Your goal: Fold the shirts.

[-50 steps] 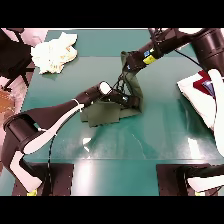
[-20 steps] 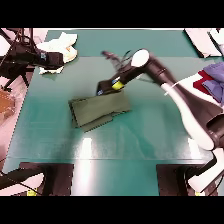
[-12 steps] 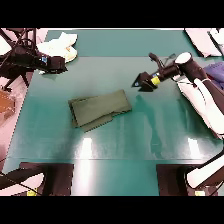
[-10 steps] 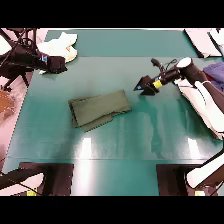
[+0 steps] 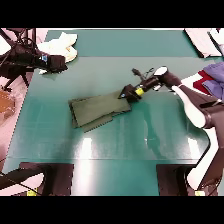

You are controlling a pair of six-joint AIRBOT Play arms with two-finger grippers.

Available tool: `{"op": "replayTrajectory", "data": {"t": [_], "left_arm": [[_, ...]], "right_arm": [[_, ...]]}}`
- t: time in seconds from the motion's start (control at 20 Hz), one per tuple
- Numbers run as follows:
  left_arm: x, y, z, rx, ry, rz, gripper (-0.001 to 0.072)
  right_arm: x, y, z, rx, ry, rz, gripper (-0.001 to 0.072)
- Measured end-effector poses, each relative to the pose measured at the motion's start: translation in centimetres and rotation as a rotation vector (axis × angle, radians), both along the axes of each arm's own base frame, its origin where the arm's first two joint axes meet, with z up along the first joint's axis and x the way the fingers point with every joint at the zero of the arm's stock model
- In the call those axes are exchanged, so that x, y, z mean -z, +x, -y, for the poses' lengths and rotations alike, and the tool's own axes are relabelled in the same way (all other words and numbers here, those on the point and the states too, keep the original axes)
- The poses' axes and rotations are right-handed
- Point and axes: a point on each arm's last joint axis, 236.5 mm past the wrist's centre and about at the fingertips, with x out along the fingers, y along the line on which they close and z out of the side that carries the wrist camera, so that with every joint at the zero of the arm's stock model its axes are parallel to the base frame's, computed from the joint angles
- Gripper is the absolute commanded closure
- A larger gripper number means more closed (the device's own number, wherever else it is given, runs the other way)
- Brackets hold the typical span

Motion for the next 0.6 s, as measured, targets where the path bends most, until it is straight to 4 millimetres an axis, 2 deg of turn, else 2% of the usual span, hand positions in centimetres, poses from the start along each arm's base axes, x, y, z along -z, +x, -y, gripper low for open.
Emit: {"op": "replayTrajectory", "data": {"t": [0.05,0.1,0.15,0.2,0.25,0.35,0.4,0.5,0.6], "left_arm": [[0.0,0.0,0.0,0.000,0.000,0.000,0.0681],[0.0,0.0,0.0,0.001,-0.001,-0.001,0.0681],[0.0,0.0,0.0,0.001,-0.001,0.000,0.0680],[0.0,0.0,0.0,0.001,-0.001,-0.001,0.0681],[0.0,0.0,0.0,0.001,-0.002,-0.002,0.0681],[0.0,-0.1,0.1,0.004,-0.003,-0.006,0.0681],[0.1,-0.2,0.1,0.005,-0.003,-0.009,0.0681],[0.2,-0.4,0.2,0.009,-0.003,-0.021,0.0681],[0.3,-0.6,0.3,0.014,-0.006,-0.030,0.0681]], "right_arm": [[0.0,0.0,-1.5,-0.025,0.000,0.017,0.0078],[0.1,-0.1,-2.8,-0.048,-0.002,0.030,0.0379],[0.4,-0.3,-3.9,-0.076,-0.020,0.049,0.0643],[0.4,-0.4,-4.8,-0.099,-0.026,0.064,0.0691],[-0.9,-0.3,-5.8,-0.118,-0.008,0.090,0.0692],[-4.1,0.5,-7.2,-0.129,0.024,0.160,0.0693],[-6.2,1.1,-7.1,-0.126,0.033,0.194,0.0693],[-11.0,3.5,-5.3,-0.062,0.049,0.283,0.0693],[-14.5,6.0,-1.1,0.044,0.036,0.335,0.0693]]}}
